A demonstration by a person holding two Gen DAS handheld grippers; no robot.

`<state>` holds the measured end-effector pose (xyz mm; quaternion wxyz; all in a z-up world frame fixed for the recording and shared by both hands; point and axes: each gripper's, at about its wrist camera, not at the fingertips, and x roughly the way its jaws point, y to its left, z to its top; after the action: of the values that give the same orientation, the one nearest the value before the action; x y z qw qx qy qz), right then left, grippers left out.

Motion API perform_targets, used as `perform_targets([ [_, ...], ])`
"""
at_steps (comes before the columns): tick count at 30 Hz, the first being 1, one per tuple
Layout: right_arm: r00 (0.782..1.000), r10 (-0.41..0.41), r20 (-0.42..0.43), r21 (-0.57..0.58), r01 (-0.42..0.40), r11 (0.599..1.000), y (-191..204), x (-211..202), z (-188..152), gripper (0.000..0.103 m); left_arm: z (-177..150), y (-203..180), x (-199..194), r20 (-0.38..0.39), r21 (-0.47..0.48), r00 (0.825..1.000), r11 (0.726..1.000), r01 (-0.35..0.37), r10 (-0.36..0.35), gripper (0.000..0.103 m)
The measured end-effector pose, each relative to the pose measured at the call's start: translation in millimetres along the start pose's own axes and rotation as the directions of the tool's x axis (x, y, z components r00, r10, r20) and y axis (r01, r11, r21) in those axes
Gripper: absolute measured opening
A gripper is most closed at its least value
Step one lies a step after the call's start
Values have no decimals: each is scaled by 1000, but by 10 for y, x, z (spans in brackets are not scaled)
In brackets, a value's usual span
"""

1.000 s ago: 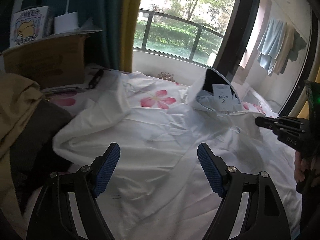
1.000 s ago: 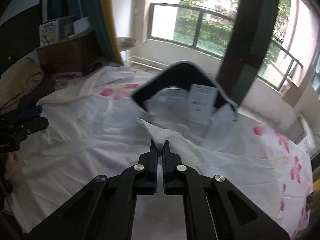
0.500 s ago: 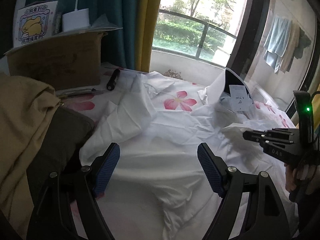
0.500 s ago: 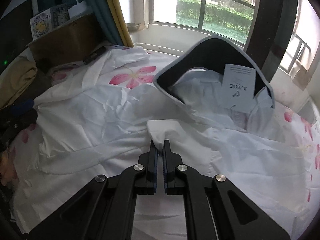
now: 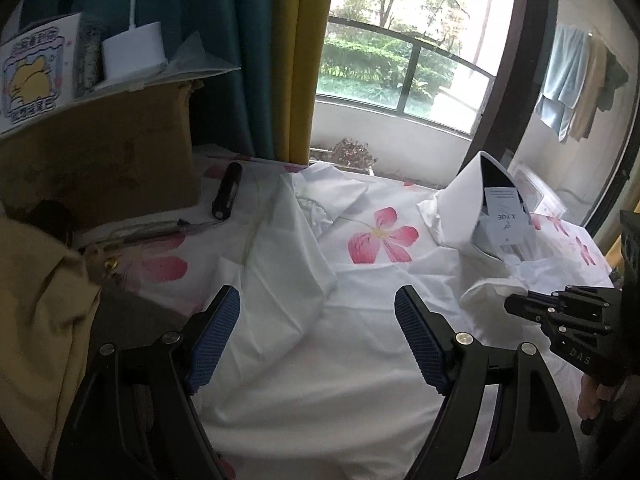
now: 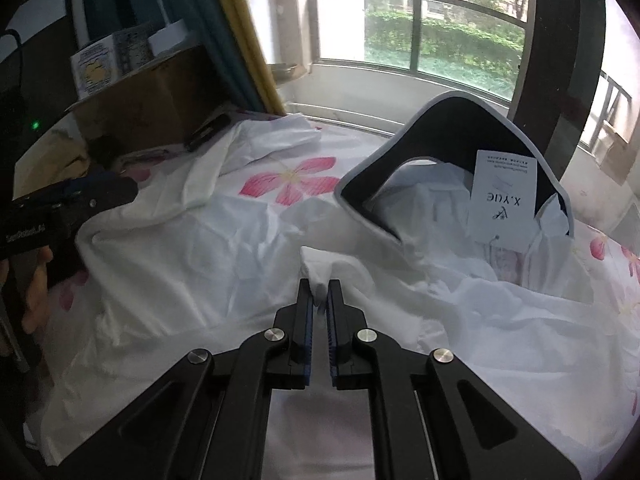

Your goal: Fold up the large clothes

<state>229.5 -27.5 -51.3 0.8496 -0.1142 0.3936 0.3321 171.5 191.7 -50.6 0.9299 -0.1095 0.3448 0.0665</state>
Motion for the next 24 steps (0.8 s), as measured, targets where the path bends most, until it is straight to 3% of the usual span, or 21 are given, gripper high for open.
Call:
perform_targets([
  [1,1000,-8,-9,12,8,1000,-17,12,31,8,31,6,49,-5,2,1000,1000,-3,3,83],
  [3,1000,-9,-2,37,9,999,-60,-8,79,29,99,27,158,-15,2,1000,1000,2,-2,83],
  [4,1000,-4,6,44,4,999,-80,-28,93,56,124,34,204,-15,1,1000,1000,7,-7,81],
  [5,1000,0,16,52,-1,999,-104,-58,100,68,143,40,248,-16,1,1000,1000,11,-11,80],
  [11,999,-42,31,47,41,998,-291,-279,94,68,269,211,622,-73,-39,997,999,-19,16,72],
  [15,996,-85,39,68,82,994,-493,-451,17,68,245,314,804,-131,-42,991,999,-28,22,40],
  [17,994,-101,35,87,97,991,-585,-515,-37,68,207,304,816,-129,-19,992,1000,-10,8,31],
  [19,993,-118,28,114,114,987,-670,-562,-94,68,201,265,811,-136,0,991,1000,18,-18,6],
  [24,989,-143,26,180,136,974,-837,-734,-269,69,198,143,706,-115,30,992,998,54,-50,4],
])
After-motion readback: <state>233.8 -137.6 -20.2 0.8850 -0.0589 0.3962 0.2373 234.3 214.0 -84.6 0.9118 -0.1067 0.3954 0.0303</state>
